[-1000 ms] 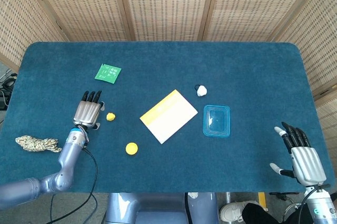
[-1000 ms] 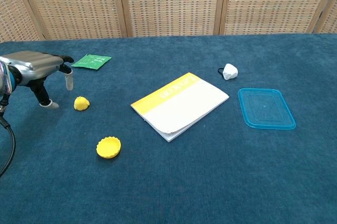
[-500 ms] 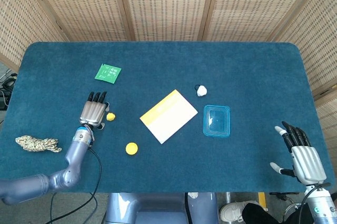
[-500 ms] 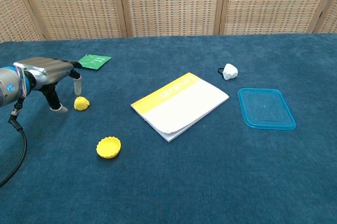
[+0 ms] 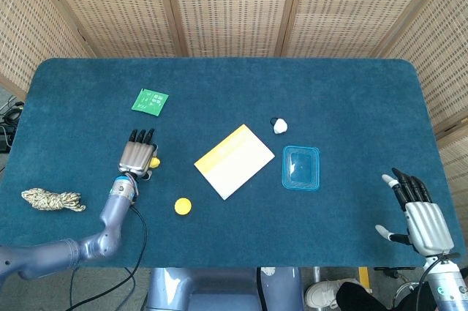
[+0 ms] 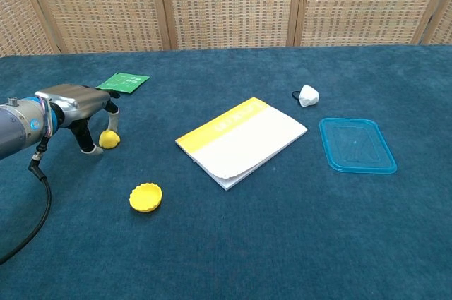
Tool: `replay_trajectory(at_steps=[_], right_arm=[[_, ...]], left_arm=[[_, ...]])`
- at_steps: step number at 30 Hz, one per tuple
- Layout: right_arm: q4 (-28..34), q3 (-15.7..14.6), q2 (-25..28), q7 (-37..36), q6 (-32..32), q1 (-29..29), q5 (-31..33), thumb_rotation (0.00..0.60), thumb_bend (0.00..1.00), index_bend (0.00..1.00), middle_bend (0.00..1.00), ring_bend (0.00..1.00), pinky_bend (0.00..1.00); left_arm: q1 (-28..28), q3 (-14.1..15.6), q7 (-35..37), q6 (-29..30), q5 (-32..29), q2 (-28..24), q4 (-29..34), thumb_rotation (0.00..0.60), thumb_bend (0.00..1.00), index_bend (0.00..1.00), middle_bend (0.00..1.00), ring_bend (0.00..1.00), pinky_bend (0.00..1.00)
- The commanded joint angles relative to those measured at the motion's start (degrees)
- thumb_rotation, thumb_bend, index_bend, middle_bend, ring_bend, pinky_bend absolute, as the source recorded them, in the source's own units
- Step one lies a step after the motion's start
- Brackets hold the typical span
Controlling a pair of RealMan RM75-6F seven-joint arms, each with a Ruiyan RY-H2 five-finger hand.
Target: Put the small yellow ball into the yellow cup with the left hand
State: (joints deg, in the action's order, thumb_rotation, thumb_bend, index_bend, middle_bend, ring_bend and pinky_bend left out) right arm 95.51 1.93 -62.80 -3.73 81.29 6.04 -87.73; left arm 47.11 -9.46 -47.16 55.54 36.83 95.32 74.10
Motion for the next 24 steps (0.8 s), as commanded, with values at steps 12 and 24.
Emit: replay_trajectory(at_steps=[12, 24], right_arm=[[-0.07, -0.13, -0.17, 0.21, 0.18, 0.00, -0.24, 0.600, 0.00, 0.10, 0.00, 0.00, 0.00], [0.09, -0.20, -0.18, 0.45, 0.35, -0.01, -0.40, 0.600, 0.00, 0.10, 0.00, 0.00, 0.00]], left_arm=[[0.08, 0.58, 1.11, 0.20, 0.01, 0.38, -0.25, 0.600, 0.35, 0.49, 0.00, 0.00, 0.04], [-0.27, 0.92, 2.38, 1.14, 1.25, -0.34, 1.03, 0.600, 0.35, 0.51, 0.00, 0.00, 0.04]])
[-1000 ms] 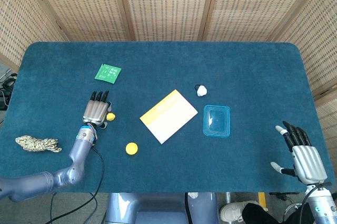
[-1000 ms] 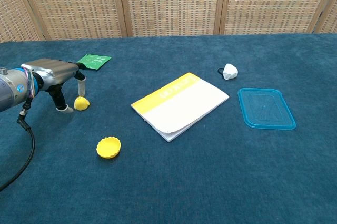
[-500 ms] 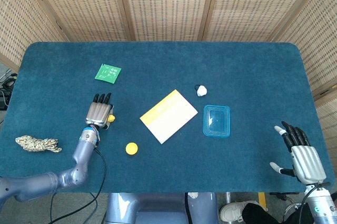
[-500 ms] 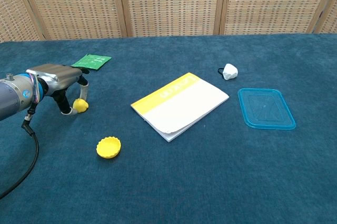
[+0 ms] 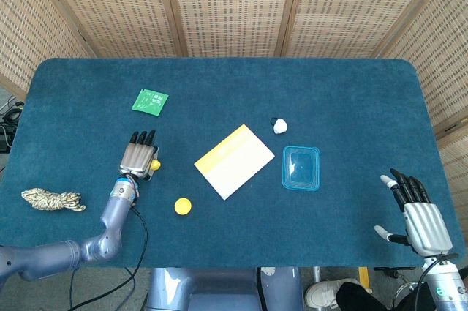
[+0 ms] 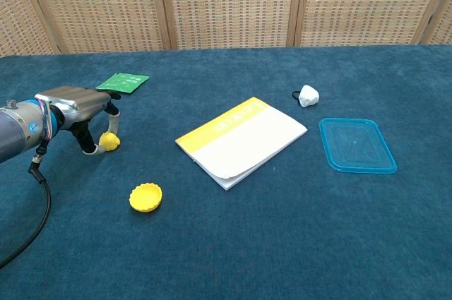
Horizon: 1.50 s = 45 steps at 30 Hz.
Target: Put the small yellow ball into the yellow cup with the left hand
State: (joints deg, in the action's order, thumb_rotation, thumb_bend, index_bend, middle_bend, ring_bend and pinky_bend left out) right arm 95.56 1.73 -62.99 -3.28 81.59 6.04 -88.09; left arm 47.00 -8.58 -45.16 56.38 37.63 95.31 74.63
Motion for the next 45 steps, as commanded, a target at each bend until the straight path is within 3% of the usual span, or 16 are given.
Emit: replay_trajectory(at_steps=[1, 6, 12, 18, 23, 26, 34, 45], right_arm=[[0.03, 0.00, 0.02, 0.00, 0.09, -0.02, -0.07, 0.600, 0.00, 0.10, 0.00, 0.00, 0.00], [-0.05, 0.08, -0.06, 0.16, 0.13, 0.02, 0.01, 0.600, 0.00, 0.10, 0.00, 0.00, 0.00], [-0.03, 0.17, -0.09, 0.33, 0.00, 0.05, 0.37, 0.600, 0.00, 0.10, 0.00, 0.00, 0.00], [0.03, 0.27, -0.14, 0.67, 0.43, -0.07, 0.31, 0.600, 0.00, 0.10, 0.00, 0.00, 0.00], [0.19, 0.34, -0.16, 1.01, 0.72, -0.20, 0.39, 0.600, 0.00, 0.10, 0.00, 0.00, 0.00], [0.29, 0.34, -0.17, 1.20, 0.98, -0.29, 0.26, 0.600, 0.00, 0.10, 0.00, 0.00, 0.00], [0.15, 0.57, 0.02, 0.51, 1.05, -0.34, 0.62, 0.600, 0.00, 0.10, 0.00, 0.00, 0.00], [0.12, 0.72, 0.31, -0.41, 1.34, -0.45, 0.62, 0.600, 0.00, 0.10, 0.00, 0.00, 0.00]], left_arm=[[-0.24, 0.05, 0.60, 0.51, 0.81, -0.57, 0.89, 0.600, 0.35, 0.51, 0.00, 0.00, 0.04], [-1.11, 0.11, 2.29, 2.79, 3.93, -2.72, 4.69, 0.600, 0.35, 0.51, 0.00, 0.00, 0.04], [-3.01, 2.34, 3.53, 6.08, 9.85, -5.83, 10.66, 0.600, 0.35, 0.51, 0.00, 0.00, 0.04], [-4.90, 5.32, 4.41, 8.37, 15.45, -7.11, 15.06, 0.600, 0.35, 0.51, 0.00, 0.00, 0.04], [-6.98, 9.51, 4.40, 10.96, 22.80, -7.25, 18.20, 0.600, 0.35, 0.51, 0.00, 0.00, 0.04], [-7.75, 10.19, 5.03, 11.44, 25.02, -6.54, 19.47, 0.600, 0.35, 0.51, 0.00, 0.00, 0.04], [-8.76, 11.30, 4.30, 11.67, 28.93, -5.16, 22.35, 0.600, 0.35, 0.51, 0.00, 0.00, 0.04], [-9.67, 11.61, 1.49, 10.58, 28.95, -4.67, 23.53, 0.600, 0.35, 0.51, 0.00, 0.00, 0.04]])
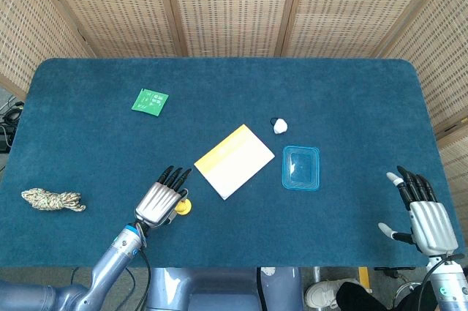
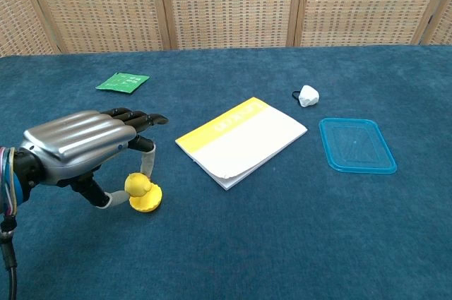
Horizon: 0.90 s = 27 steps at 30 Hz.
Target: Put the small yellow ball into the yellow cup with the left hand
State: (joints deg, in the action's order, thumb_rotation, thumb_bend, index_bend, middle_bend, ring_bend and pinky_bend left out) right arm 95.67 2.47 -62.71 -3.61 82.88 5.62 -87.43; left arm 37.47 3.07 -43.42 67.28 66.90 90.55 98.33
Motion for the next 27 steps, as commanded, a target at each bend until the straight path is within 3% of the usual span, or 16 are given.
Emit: replay_trajectory(at_steps=[1, 16, 18, 23, 27], right_arm=[[0.01, -0.01, 0.06, -0.12, 0.06, -0.04, -0.02, 0.600, 0.00, 0.10, 0.00, 0.00, 0.00], [-0.14, 0.14, -0.06, -0.36, 0.11, -0.04, 0.10, 0.600, 0.00, 0.10, 0.00, 0.00, 0.00], [-0.15, 0.16, -0.09, -0.37, 0.07, -0.03, 0.14, 0.600, 0.00, 0.10, 0.00, 0.00, 0.00], [-0.18, 0.13, -0.18, -0.17, 0.03, -0.01, 0.10, 0.600, 0.00, 0.10, 0.00, 0.00, 0.00], [-0.15, 0.10, -0.22, -0.01, 0.01, -0.01, 0.08, 0.600, 0.00, 0.10, 0.00, 0.00, 0.00]], left_arm=[[-0.18, -0.16, -0.35, -0.46, -0.49, 0.10, -0.22, 0.600, 0.35, 0.51, 0.00, 0.00, 0.04], [0.09, -1.98, -1.54, -3.13, -3.14, 1.92, -2.86, 0.600, 0.35, 0.48, 0.00, 0.00, 0.03], [0.09, -1.97, -1.69, -3.39, -3.30, 1.92, -2.93, 0.600, 0.34, 0.44, 0.00, 0.00, 0.02], [0.23, -2.12, -1.71, -4.50, -4.51, 0.64, -1.52, 0.600, 0.33, 0.23, 0.00, 0.00, 0.00], [0.01, -2.35, -1.04, -4.30, -4.53, -0.08, -0.79, 0.600, 0.33, 0.17, 0.00, 0.00, 0.00]])
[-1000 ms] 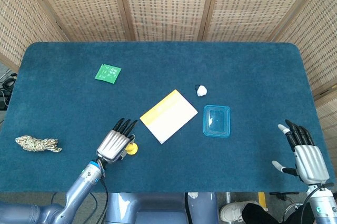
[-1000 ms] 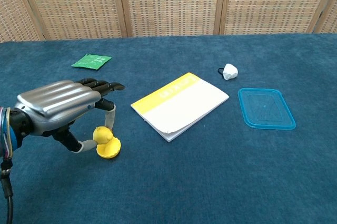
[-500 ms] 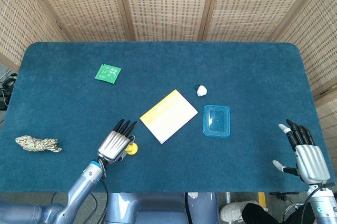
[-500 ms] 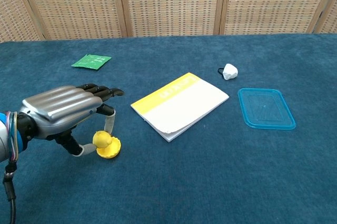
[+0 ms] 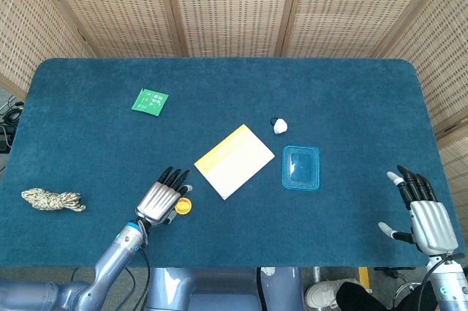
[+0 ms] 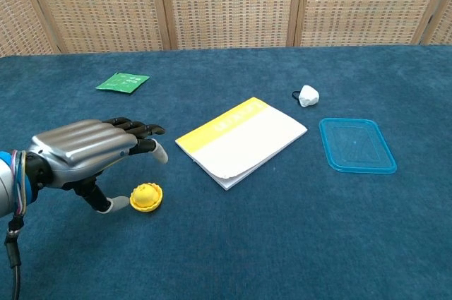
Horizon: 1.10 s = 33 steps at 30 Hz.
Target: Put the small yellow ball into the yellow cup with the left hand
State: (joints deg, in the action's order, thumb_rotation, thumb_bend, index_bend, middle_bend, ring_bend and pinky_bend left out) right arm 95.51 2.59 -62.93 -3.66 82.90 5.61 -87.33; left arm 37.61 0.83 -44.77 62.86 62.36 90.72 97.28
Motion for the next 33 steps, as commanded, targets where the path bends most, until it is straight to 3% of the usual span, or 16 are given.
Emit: replay_trajectory(at_steps=[1, 7, 10, 14, 20, 25, 33], right_arm=[[0.01, -0.03, -0.01, 0.05, -0.01, 0.00, -0.03, 0.600, 0.00, 0.10, 0.00, 0.00, 0.00], [0.03, -0.09, -0.06, 0.28, -0.13, 0.02, -0.04, 0.600, 0.00, 0.10, 0.00, 0.00, 0.00], [-0.11, -0.15, -0.29, 0.65, -0.51, 0.18, 0.04, 0.600, 0.00, 0.10, 0.00, 0.00, 0.00], [-0.20, -0.26, -0.59, 1.32, -0.70, 0.27, -0.03, 0.600, 0.00, 0.10, 0.00, 0.00, 0.00], [-0.22, -0.46, -1.31, 2.96, -0.37, 0.28, -0.70, 0.600, 0.00, 0.10, 0.00, 0.00, 0.00], [-0.14, -0.79, -2.00, 4.92, 0.17, 0.13, -1.50, 0.600, 0.00, 0.10, 0.00, 0.00, 0.00], [-0.38, -0.69, -3.52, 6.34, 2.77, -0.24, -3.79, 0.600, 0.00, 0.05, 0.00, 0.00, 0.00]], left_arm=[[-0.16, -0.14, 0.42, 0.17, 0.04, -0.33, 0.35, 0.600, 0.33, 0.17, 0.00, 0.00, 0.00], [-2.25, -0.64, 5.05, 3.51, 3.08, -2.47, 3.04, 0.600, 0.32, 0.14, 0.00, 0.00, 0.00], [-6.97, 0.34, 6.97, 12.45, 7.57, -5.99, 5.92, 0.600, 0.32, 0.08, 0.00, 0.00, 0.00], [-10.25, 1.42, 6.73, 17.63, 9.69, -8.29, 7.46, 0.600, 0.31, 0.01, 0.00, 0.00, 0.00], [-17.11, 4.08, 6.27, 27.31, 14.21, -12.58, 8.79, 0.600, 0.28, 0.00, 0.00, 0.00, 0.00], [-23.08, 6.71, 8.82, 32.76, 15.72, -16.83, 8.79, 0.600, 0.18, 0.00, 0.00, 0.00, 0.00], [-29.03, 8.27, 15.19, 36.25, 18.03, -21.20, 7.39, 0.600, 0.17, 0.00, 0.00, 0.00, 0.00]])
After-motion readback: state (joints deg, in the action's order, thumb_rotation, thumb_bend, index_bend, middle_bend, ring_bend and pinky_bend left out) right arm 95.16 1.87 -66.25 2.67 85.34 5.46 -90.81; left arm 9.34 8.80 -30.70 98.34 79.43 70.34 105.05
